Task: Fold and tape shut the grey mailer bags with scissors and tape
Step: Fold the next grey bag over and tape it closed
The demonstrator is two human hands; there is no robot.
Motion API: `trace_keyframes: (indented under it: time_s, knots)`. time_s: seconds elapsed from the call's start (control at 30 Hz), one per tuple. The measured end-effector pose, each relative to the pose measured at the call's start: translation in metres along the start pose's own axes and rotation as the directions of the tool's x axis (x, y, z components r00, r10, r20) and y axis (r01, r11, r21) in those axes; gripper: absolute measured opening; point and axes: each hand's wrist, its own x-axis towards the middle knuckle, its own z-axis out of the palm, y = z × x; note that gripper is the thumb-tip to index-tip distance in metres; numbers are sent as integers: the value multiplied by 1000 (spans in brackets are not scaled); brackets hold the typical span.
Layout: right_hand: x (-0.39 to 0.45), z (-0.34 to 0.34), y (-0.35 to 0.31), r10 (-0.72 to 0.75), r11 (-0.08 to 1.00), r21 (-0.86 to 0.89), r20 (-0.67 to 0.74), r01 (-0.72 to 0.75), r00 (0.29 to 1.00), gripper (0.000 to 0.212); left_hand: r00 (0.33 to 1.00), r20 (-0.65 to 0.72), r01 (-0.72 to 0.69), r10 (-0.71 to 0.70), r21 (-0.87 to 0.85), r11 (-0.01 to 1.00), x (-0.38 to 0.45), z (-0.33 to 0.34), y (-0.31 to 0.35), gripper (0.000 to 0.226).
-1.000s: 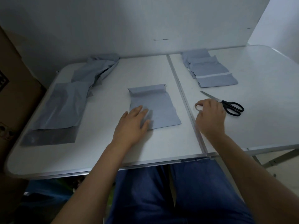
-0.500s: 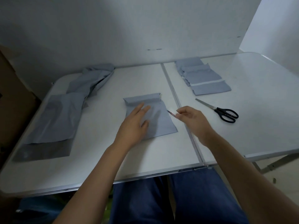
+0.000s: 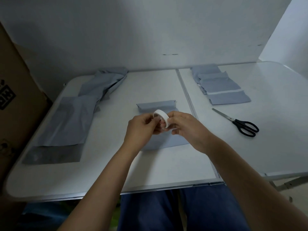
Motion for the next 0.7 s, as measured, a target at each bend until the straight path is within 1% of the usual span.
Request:
trace_keyframes:
  time_s: [0.07, 0.13, 0.2, 0.27, 0.3, 0.33, 0.37, 0.4, 0.43, 0.47, 0.5, 0.53, 0.57, 0.6, 0.63, 0.7]
  knots:
    - [3, 4, 0, -1, 1000, 16, -1, 1, 1000, 18, 994, 44, 104, -98, -167, 980, -3, -1, 3, 16]
    - [5, 7, 0, -3, 1000, 19, -11, 3, 1000, 17, 981, 119, 185, -155, -311, 932, -6, -1, 7, 13]
    - [6, 9, 0, -3, 999, 38, -11, 3, 1000, 17, 950, 219, 297, -223, -407, 864, -8, -3, 11, 13]
    - [7, 11, 0, -11, 999, 50, -2, 11, 1000, 17, 900, 310, 426, -306, -477, 769, -9, -5, 12, 16]
    - [7, 11, 0, -11, 999, 39, -1, 11, 1000, 18, 892, 321, 443, -319, -472, 763, -9, -5, 12, 17]
    - [7, 11, 0, -11, 1000, 11, -4, 11, 1000, 19, 911, 281, 397, -301, -402, 825, -8, -5, 10, 17]
    - [7, 10, 0, -10, 999, -31, -12, 10, 1000, 20, 952, 192, 281, -237, -251, 927, -7, -4, 7, 16]
    - [7, 9, 0, -10, 996, -83, -20, 8, 1000, 21, 989, 83, 124, -121, -38, 992, -5, -3, 4, 13]
    - [6, 8, -1, -7, 991, -131, -23, 4, 1000, 21, 1000, -6, -24, 25, 169, 985, -5, -3, 1, 9]
    - [5, 8, -2, -3, 987, -158, -20, 0, 1000, 21, 986, -51, -136, 160, 317, 939, -4, -4, 0, 10]
    - [4, 8, -3, 0, 988, -153, -14, -2, 1000, 21, 963, -59, -218, 263, 406, 888, -2, -5, 0, 11]
    - [4, 8, -4, 0, 992, -123, -8, -1, 1000, 20, 941, -52, -274, 333, 459, 845, -1, -5, 0, 11]
    - [3, 9, -5, 1, 996, -85, -6, -1, 1000, 20, 929, -47, -300, 367, 483, 822, 0, -6, 0, 10]
    - [3, 9, -6, 1, 999, -52, -8, -2, 1000, 20, 930, -48, -302, 365, 468, 831, 1, -6, 0, 13]
    - [3, 9, -6, 3, 1000, -27, -10, -3, 1000, 20, 943, -61, -273, 327, 420, 865, 0, -5, 2, 17]
    - [2, 9, -5, 5, 1000, -1, 1, -5, 1000, 22, 981, -81, -149, 176, 267, 952, -3, -3, 5, 24]
